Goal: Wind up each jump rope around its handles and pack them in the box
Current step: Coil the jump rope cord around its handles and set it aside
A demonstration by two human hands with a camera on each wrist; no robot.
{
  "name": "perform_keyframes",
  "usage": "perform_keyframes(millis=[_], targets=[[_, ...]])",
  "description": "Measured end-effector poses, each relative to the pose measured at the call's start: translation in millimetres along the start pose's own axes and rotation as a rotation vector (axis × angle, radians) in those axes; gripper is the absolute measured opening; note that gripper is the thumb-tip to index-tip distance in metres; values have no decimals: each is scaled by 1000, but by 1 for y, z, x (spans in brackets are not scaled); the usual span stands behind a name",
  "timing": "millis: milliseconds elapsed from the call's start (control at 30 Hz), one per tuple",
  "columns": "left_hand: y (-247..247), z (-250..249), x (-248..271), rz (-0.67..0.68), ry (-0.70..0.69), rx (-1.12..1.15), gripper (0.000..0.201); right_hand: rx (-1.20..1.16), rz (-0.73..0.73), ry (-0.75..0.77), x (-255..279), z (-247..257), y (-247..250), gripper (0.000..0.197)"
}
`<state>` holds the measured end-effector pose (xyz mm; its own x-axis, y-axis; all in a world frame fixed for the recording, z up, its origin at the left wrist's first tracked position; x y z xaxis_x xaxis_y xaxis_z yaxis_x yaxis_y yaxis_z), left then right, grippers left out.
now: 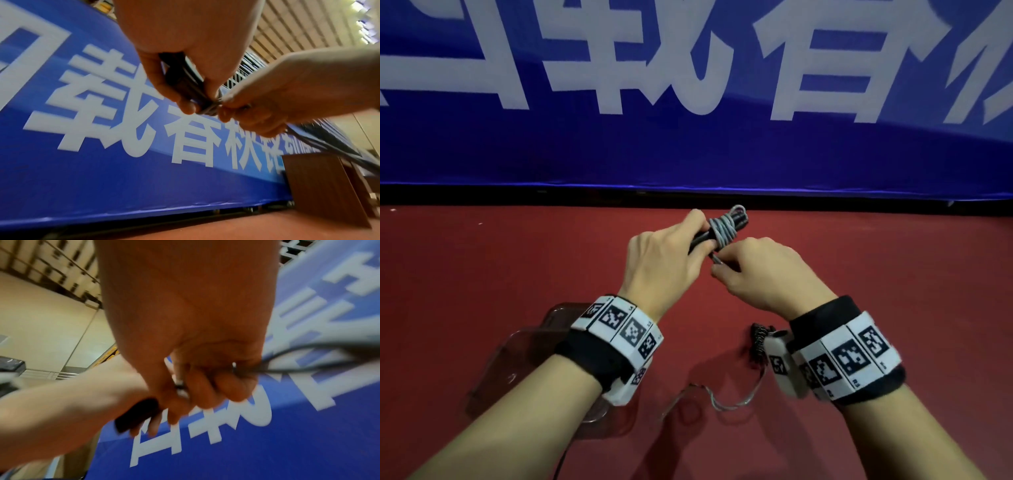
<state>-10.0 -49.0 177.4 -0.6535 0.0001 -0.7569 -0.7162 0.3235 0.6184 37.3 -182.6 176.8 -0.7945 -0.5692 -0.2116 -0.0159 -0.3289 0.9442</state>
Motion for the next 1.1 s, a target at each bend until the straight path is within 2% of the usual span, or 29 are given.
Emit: perform_keyframes(millis=[33,167,233,300,400,467,533,700,800,867,933,967,1033,1067,1100], targets=[[-2,-1,4,27,-6,33,21,25,19,0,1,-1,3,34],[-20,9,17,248,122,295,26,-55,64,-43,5,-12,-6,36],[-26,10,24,272,140,376,30,-118,93,-48,7,-18,-16,36],[-32,11,30,262,131,339,32,-98,97,-53,10,-20,-25,32],[-42,16,38,302,126,285,33,57,66,-36,14,-19,-31,13],[-48,20,40,378,113,251,34,82,15,-19,16,-21,-29,15],[-54,25,43,492,94,227,34,11,-35,-21,17,-30,-26,21],[-60,30,48,797,25,288,36,-347,98,55,15,-47,-44,21],[-53,26,49,906,42,423,36,-715,146,41,23,-56,-65,25],[-41,20,46,911,65,575,41,-932,153,-39,29,-64,-78,24],[-30,17,42,856,86,714,43,-1215,236,-139,38,-63,-93,24],[-27,14,44,852,91,764,41,-1362,326,-184,46,-60,-104,38],[-26,10,45,851,87,824,37,-1500,498,-209,57,-49,-119,75],[-25,10,46,846,94,844,36,-1532,566,-215,62,-43,-126,84],[-25,11,47,840,106,849,36,-1563,610,-225,66,-38,-129,83]])
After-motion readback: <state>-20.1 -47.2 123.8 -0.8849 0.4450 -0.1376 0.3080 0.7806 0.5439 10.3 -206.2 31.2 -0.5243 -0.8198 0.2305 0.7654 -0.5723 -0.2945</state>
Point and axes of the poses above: each hand's wrist, its own x-axis away from the middle knuckle, its own y-axis out of the back of the hand, z = x × y, the point moved 5 cm from there along -x, towards the middle knuckle, and after that the axes turned 1 degree about -z, right-handed, at the moved point
